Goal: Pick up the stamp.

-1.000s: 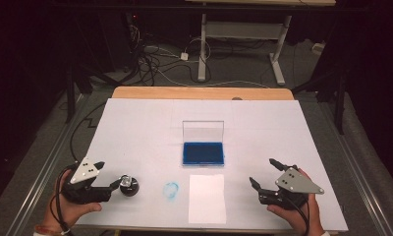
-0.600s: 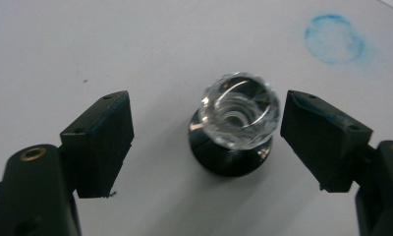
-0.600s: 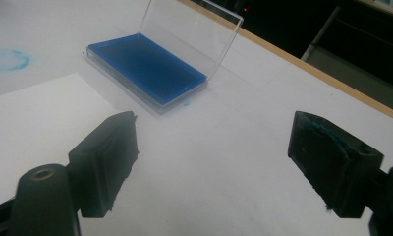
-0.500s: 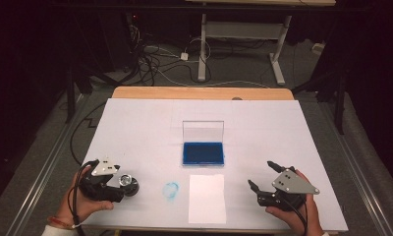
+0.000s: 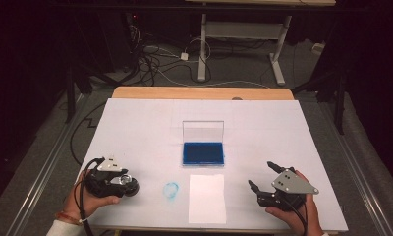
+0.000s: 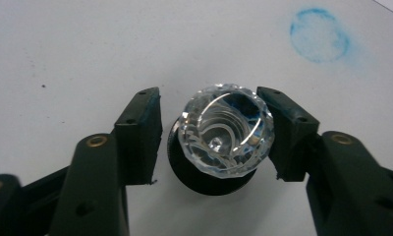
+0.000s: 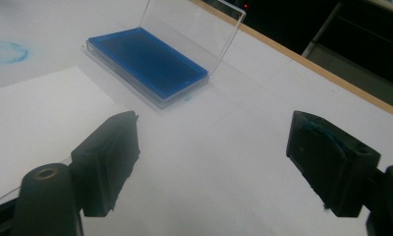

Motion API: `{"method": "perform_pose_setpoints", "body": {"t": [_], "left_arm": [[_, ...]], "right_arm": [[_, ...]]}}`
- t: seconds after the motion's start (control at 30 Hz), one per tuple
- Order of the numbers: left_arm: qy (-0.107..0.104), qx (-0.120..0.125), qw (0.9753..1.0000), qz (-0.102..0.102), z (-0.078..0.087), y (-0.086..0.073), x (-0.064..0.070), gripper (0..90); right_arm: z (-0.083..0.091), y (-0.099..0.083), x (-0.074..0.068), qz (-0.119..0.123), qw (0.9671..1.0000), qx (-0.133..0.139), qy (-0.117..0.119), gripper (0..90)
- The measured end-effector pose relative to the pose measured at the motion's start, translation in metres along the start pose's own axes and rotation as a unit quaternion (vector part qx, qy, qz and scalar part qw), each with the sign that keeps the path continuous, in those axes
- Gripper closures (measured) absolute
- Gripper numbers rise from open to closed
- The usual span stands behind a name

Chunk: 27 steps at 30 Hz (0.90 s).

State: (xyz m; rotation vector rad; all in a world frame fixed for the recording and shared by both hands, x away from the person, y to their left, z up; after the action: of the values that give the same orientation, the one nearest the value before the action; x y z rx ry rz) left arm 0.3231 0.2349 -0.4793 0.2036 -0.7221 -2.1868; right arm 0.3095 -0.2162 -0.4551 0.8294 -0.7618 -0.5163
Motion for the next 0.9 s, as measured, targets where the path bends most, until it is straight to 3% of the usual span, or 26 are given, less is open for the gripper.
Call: {"method": "perform_pose_setpoints", "body": {"t": [0.03, 0.37, 0.9], "left_arm": [[0.01, -0.005, 0.9999, -0.003, -0.0021, -0.0001, 0.0001, 44.1], [0.003, -0.011, 0.9999, -0.006, -0.0029, 0.0005, 0.0024, 51.0], [0.024, -0.006, 0.9995, -0.021, -0.0004, 0.0028, 0.0057, 54.5]], "right_arm": [[0.0002, 0.0001, 0.0001, 0.0, 1.0, 0.001, 0.0, 20.2], [0.001, 0.0006, -0.0003, 0.002, 1.0, 0.003, 0.0, 21.0], [0.0011, 0.0013, -0.0018, 0.013, 0.9999, 0.001, -0.002, 21.3]]}}
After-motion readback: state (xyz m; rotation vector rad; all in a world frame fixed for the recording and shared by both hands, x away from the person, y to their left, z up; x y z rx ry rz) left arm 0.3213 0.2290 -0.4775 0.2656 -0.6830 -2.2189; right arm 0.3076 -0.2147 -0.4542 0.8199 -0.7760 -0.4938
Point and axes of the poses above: each handheld gripper's, and its own axes: z roughly backward along the jaws, y roughly out of its top, x roughly to its right, the point moved 5 cm from there along -z, roughly forward along the jaws, and after that the axes turned 8 degrees about z, right-handed, at the moved point
